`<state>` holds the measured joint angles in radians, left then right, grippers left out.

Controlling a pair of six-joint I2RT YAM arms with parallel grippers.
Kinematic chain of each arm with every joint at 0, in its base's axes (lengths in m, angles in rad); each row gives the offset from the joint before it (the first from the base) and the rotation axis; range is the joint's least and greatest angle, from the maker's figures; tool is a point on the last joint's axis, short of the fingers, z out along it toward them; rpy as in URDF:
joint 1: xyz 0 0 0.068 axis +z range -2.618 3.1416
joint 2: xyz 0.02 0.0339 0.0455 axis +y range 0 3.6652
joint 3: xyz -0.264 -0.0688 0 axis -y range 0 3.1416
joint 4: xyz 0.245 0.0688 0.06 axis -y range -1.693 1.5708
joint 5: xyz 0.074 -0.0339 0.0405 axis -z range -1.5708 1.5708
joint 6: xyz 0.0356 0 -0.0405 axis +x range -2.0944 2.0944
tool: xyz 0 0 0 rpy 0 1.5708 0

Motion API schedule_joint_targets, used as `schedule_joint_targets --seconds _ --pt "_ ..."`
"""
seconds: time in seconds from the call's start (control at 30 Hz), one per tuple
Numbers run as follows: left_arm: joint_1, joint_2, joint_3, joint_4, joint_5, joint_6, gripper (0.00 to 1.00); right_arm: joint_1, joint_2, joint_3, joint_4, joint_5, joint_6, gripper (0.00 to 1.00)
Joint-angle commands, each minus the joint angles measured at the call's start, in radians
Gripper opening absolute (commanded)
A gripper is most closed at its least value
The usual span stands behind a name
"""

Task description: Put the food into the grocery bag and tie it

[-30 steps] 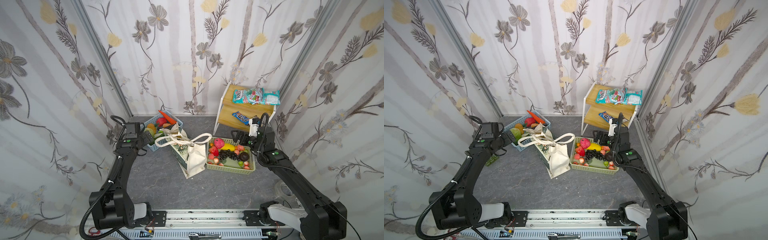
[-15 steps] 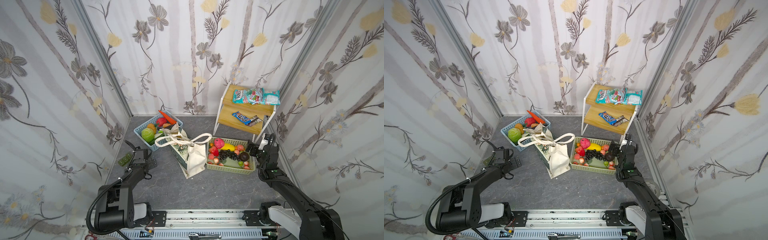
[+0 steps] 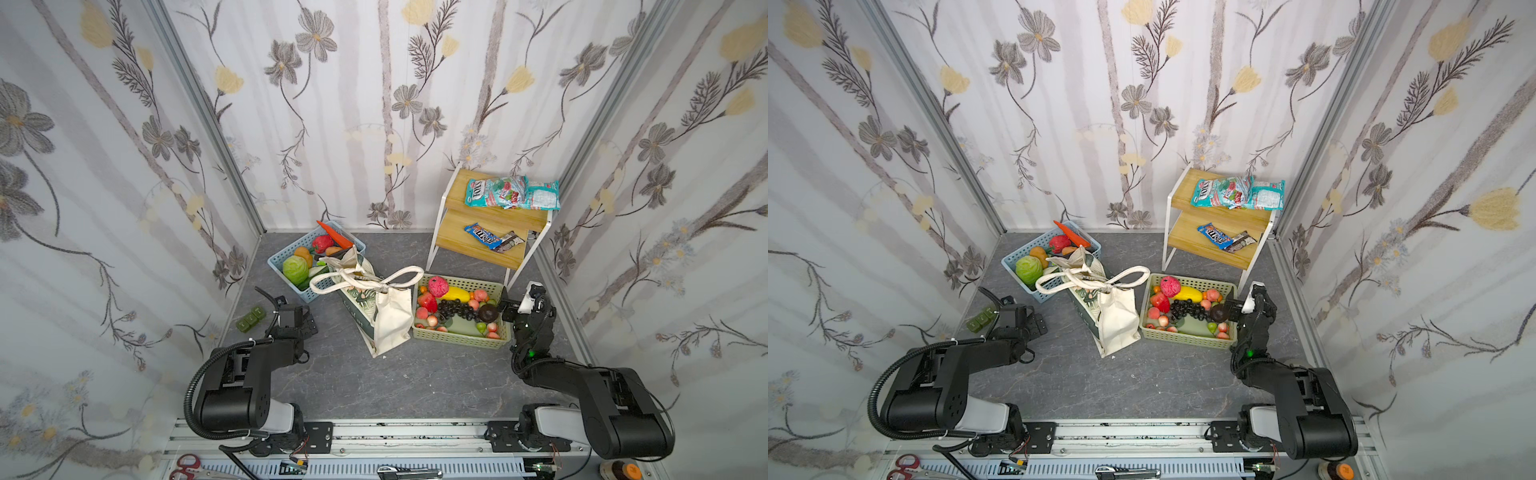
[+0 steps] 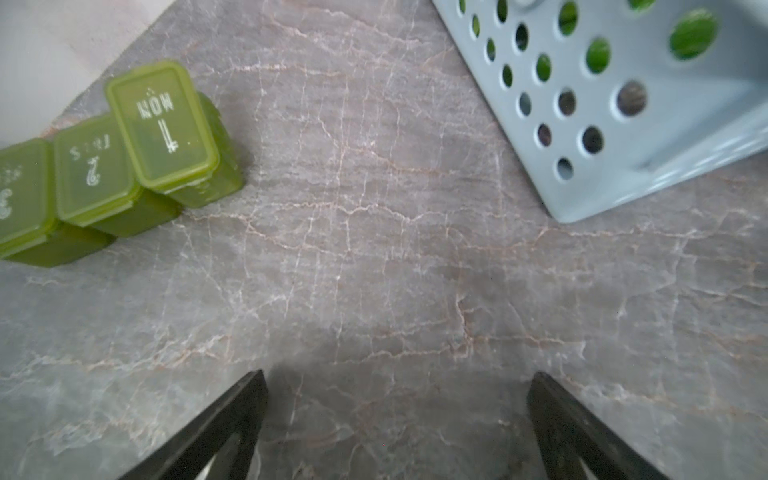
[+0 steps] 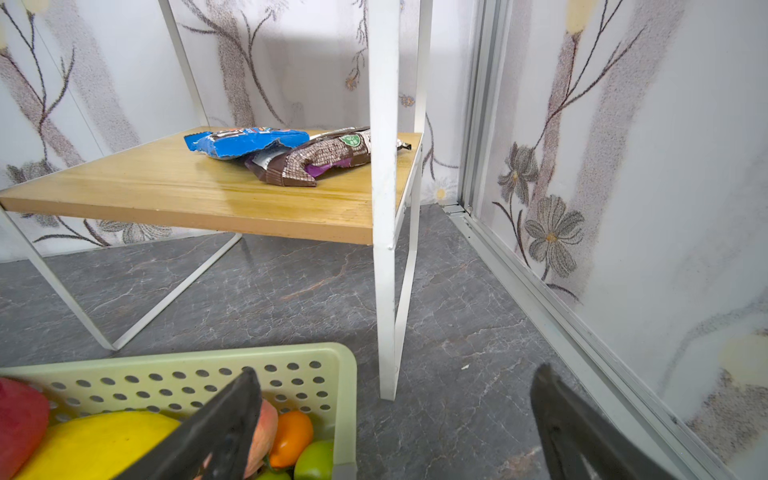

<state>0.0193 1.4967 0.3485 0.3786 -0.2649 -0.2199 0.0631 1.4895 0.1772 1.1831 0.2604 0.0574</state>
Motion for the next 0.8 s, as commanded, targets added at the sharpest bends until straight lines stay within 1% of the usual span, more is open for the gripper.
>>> schedule_joint_targets --seconds 0.0,0.03,0.07,0.17,0.43,0.77 --pt "-0.008 0.085 -0.053 -0.397 0.077 0.013 1.0 -0.004 -0.002 0.009 0.123 -0.041 -0.03 1.0" --pt "-0.009 0.074 -0.044 0.566 0.251 0.188 1.0 -0.005 0.003 0.01 0.126 -0.041 -0.027 1.0" --pt "-0.009 0.069 -0.027 0.654 0.265 0.201 1.0 -0.008 0.021 0.011 0.154 -0.042 -0.026 1.0" --pt "-0.009 0.071 -0.01 0.628 0.274 0.205 1.0 -0.008 0.012 0.018 0.125 -0.041 -0.024 1.0" --pt "-0.01 0.073 0.001 0.61 0.26 0.198 1.0 -0.008 0.014 0.016 0.138 -0.041 -0.024 1.0" --pt "-0.012 0.074 -0.008 0.627 0.232 0.191 1.0 -0.009 0.014 0.015 0.137 -0.041 -0.025 1.0"
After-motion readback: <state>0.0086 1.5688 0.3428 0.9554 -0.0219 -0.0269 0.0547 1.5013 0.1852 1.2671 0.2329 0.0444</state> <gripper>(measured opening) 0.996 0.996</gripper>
